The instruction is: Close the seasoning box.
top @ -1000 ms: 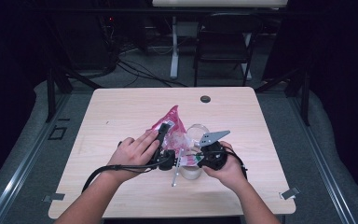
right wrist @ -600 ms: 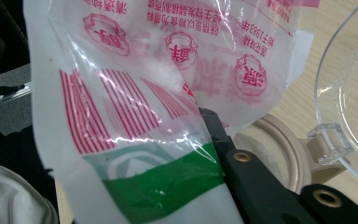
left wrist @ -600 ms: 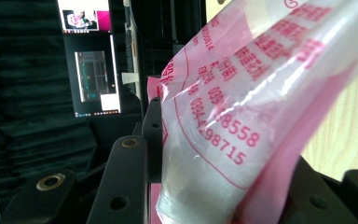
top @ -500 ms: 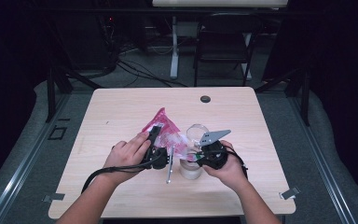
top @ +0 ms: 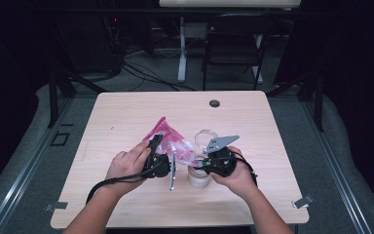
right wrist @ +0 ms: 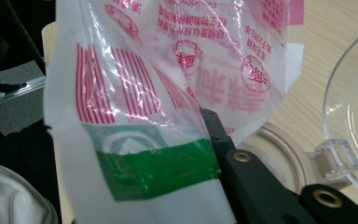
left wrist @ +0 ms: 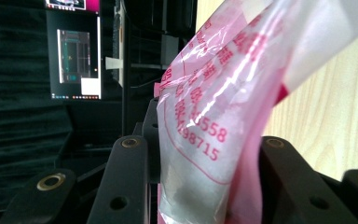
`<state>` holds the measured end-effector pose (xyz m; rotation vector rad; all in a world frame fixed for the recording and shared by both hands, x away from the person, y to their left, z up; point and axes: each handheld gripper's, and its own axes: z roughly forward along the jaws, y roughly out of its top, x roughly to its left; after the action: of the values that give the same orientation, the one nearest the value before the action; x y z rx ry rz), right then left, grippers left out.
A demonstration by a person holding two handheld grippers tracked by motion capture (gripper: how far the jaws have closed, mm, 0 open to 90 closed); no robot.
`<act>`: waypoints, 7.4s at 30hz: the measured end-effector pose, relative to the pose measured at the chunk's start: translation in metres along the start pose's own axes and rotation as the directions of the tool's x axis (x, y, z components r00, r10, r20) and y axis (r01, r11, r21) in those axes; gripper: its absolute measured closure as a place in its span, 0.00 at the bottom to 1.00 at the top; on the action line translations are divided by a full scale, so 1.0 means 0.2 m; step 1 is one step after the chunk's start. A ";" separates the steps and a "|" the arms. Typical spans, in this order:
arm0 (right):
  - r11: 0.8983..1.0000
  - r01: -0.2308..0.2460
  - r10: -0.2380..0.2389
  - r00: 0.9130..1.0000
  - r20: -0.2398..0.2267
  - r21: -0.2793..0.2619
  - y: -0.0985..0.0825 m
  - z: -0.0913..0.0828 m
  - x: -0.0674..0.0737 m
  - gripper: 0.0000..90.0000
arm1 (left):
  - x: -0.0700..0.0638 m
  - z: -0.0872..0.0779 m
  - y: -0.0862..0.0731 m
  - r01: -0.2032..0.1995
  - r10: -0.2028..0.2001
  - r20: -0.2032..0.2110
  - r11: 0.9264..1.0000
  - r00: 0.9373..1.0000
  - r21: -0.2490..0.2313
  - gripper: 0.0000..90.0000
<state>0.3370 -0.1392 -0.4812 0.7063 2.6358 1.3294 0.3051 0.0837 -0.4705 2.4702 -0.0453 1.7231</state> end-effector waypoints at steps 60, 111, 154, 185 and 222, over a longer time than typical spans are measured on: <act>1.000 0.026 -0.026 1.000 0.003 0.015 0.04 0.06 0.04 1.00 | -0.24 0.09 -0.14 0.304 -0.309 0.191 0.951 0.932 0.055 0.82; 0.973 -0.033 0.049 0.997 0.063 -0.227 -0.01 -0.15 0.01 0.59 | -0.25 0.22 -0.42 0.774 -0.736 0.443 0.619 0.512 0.134 0.91; 0.962 -0.095 0.125 0.987 0.102 -0.256 0.03 -0.12 -0.05 0.59 | -0.30 0.09 -1.22 0.942 -0.986 0.076 0.162 0.146 0.292 0.91; 0.959 -0.095 0.128 0.986 0.108 -0.267 0.05 -0.13 -0.05 0.58 | -0.23 -0.02 -0.98 0.956 -0.944 0.282 0.227 0.169 0.187 0.38; 0.940 -0.149 0.219 0.953 0.209 -0.307 -0.05 -0.31 -0.08 0.66 | -0.23 0.08 -0.44 0.875 -0.769 0.540 0.470 0.341 0.117 0.42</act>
<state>0.3294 -0.1979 -0.4525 1.0171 2.1717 1.5243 0.3126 0.1661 -0.5261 2.0640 0.8248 0.5211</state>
